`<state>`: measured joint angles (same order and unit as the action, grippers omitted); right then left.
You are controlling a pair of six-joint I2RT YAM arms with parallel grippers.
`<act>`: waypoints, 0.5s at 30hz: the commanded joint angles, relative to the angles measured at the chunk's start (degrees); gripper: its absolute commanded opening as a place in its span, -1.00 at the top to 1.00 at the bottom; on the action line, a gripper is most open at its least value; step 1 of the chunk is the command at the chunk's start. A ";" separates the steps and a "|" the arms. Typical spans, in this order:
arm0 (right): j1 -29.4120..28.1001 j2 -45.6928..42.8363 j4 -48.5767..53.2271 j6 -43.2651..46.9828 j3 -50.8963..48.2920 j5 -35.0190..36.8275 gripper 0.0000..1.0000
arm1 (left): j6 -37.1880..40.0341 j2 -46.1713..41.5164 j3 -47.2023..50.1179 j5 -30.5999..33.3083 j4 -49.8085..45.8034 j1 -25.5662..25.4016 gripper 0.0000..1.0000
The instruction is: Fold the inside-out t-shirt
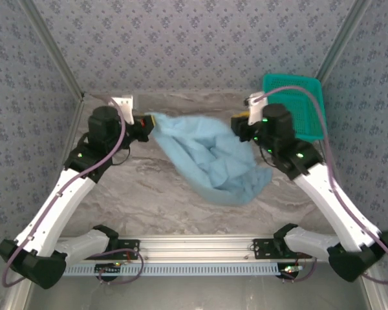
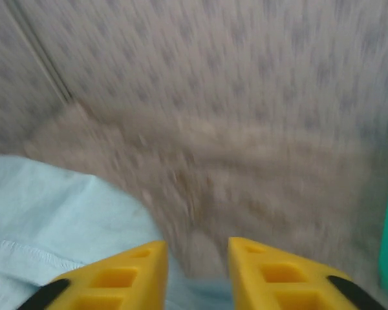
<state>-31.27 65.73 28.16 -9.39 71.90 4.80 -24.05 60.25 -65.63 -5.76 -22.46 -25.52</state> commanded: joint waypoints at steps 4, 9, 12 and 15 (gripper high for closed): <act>1.58 6.39 9.57 -4.85 -14.99 -4.32 -0.02 | -3.68 -3.62 12.51 0.39 -3.81 3.24 1.00; 1.19 6.37 -0.84 -11.72 -24.73 -15.61 -0.23 | -3.91 -3.43 15.62 -0.52 -2.82 3.22 1.00; 1.03 8.17 -5.35 -13.68 -26.55 -19.06 -0.29 | -4.24 -3.53 16.43 -1.26 -1.70 3.23 1.00; 0.94 9.99 -8.50 -15.21 -26.56 -21.36 -0.31 | -3.96 -3.47 16.27 -1.54 -1.73 3.19 1.00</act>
<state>-30.13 74.19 26.50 -20.56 45.50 -10.92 -27.59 57.78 -49.65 -6.00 -26.24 -22.50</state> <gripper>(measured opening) 0.652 0.042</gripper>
